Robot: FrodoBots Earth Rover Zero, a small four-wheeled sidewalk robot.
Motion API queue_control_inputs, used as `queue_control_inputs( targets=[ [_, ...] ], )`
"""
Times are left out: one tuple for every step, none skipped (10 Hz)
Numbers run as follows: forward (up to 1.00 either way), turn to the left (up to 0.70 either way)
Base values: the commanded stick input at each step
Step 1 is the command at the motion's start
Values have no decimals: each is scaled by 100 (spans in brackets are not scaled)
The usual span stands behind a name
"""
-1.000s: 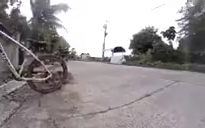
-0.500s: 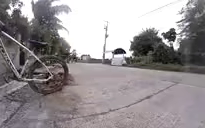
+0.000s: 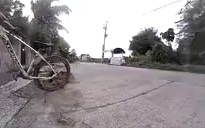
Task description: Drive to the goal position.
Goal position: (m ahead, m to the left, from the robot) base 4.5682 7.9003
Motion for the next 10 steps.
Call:
queue_control_inputs(
  targets=[
    [0,0],
    [0,0],
    [14,0],
    [60,0],
    [70,0],
    [70,0],
    [70,0],
    [70,0],
    [70,0],
    [70,0]
  ],
)
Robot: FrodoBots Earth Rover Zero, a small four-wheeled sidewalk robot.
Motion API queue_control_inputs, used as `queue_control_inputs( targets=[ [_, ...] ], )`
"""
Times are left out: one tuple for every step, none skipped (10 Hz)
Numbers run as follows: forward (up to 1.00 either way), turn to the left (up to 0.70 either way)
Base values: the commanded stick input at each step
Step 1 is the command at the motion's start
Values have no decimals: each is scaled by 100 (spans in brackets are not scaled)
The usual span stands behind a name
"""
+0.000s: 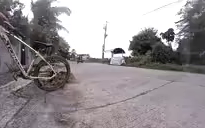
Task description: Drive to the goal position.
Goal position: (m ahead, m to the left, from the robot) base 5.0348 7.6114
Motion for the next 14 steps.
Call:
queue_control_inputs(
  targets=[
    [70,20],
    [70,27],
    [70,27],
    [70,5],
    [70,0],
    [70,0],
    [70,0],
    [70,0],
    [70,0],
    [70,0],
    [70,12],
    [70,15],
    [70,0],
    [70,0]
  ],
)
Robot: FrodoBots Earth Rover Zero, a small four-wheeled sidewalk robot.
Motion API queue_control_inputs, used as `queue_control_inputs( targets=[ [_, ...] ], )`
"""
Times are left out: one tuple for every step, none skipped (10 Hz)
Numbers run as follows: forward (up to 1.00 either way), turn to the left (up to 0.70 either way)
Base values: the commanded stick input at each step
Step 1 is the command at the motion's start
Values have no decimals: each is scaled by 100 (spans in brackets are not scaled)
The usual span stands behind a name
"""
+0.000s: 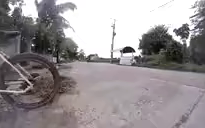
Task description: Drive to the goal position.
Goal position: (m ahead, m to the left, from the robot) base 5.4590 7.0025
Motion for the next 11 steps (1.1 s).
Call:
queue_control_inputs(
  targets=[
    [70,0],
    [70,-11],
    [70,-16],
    [70,0],
    [70,0],
    [70,0],
    [70,0],
    [70,0],
    [70,0],
    [70,0],
    [70,0]
  ],
)
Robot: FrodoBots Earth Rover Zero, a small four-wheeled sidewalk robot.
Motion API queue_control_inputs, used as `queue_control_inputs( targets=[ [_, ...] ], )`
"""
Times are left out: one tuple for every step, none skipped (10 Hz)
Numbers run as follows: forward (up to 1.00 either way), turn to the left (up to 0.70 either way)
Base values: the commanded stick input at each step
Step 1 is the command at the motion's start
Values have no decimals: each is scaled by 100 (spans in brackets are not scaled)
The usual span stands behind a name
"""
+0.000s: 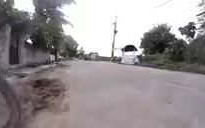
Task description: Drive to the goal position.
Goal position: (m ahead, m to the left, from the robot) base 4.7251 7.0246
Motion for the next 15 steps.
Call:
queue_control_inputs(
  targets=[
    [70,0],
    [70,0],
    [70,23],
    [70,27],
    [70,27],
    [70,27],
    [70,8],
    [70,17],
    [70,27],
    [70,27],
    [70,27],
    [70,27],
    [70,27],
    [70,24],
    [70,0]
  ],
)
